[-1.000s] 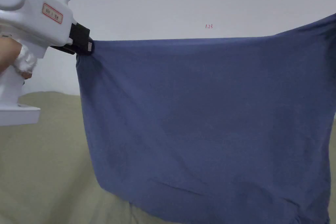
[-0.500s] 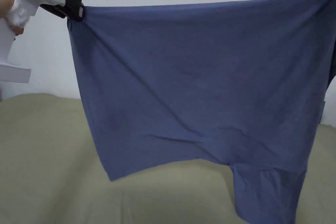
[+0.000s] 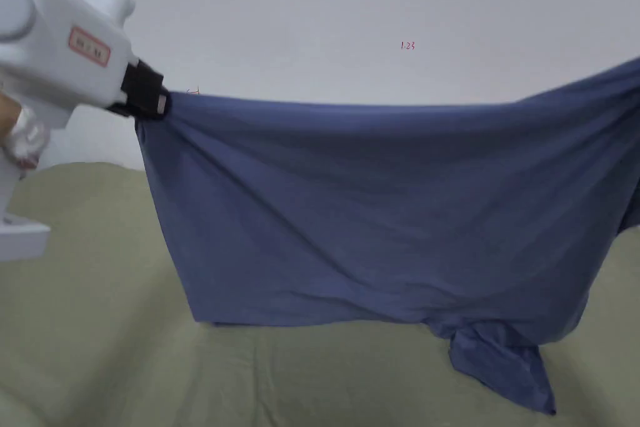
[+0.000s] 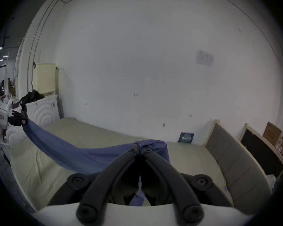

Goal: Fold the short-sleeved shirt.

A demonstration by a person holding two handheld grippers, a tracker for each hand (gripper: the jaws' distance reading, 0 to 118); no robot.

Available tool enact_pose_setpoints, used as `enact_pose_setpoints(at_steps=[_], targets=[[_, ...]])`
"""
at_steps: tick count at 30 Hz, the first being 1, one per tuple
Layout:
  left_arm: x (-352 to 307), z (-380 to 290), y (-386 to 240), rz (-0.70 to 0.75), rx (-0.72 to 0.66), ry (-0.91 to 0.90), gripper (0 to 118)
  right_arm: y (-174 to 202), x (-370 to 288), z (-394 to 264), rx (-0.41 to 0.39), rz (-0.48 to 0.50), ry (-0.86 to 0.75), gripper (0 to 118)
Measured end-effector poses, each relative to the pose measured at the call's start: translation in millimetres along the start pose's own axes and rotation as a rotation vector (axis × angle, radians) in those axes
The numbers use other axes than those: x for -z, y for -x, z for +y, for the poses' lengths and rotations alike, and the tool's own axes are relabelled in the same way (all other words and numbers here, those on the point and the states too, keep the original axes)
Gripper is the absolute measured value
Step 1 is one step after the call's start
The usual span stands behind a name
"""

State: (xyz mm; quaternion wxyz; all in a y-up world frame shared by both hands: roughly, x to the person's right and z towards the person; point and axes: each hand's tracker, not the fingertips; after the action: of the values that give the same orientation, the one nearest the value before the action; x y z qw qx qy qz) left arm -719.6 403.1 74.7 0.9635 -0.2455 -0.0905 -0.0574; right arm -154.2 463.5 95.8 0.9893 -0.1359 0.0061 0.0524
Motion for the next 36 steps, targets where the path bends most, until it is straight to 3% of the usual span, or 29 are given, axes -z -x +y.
enact_pose_setpoints(at_steps=[11, 15, 26, 32, 33, 34, 35, 36], targets=[[-58, -154, -28, -0.115, 0.048, 0.112, 6, -5, -104, -161, 0.064, 0.074, 0.147, 0], [-80, -219, -43, -0.09, 0.095, 0.12, 6, -16, -133, -221, 0.1, 0.09, 0.192, 0], [-101, -358, -57, -0.152, -0.066, 0.326, 6, 0, -174, -364, 0.188, 0.115, 0.44, 0], [-97, -389, -65, -0.163, -0.123, 0.391, 6, 5, -176, -407, 0.21, 0.094, 0.535, 0], [-95, -392, -65, -0.164, -0.128, 0.39, 10, 9, -177, -410, 0.208, 0.087, 0.542, 1], [-92, -396, -64, -0.165, -0.136, 0.389, 34, 9, -177, -413, 0.208, 0.082, 0.544, 6], [-91, -398, -64, -0.162, -0.151, 0.391, 66, 8, -176, -416, 0.206, 0.076, 0.548, 19], [-91, -400, -63, -0.126, -0.164, 0.398, 91, 7, -175, -417, 0.207, 0.063, 0.561, 41]])
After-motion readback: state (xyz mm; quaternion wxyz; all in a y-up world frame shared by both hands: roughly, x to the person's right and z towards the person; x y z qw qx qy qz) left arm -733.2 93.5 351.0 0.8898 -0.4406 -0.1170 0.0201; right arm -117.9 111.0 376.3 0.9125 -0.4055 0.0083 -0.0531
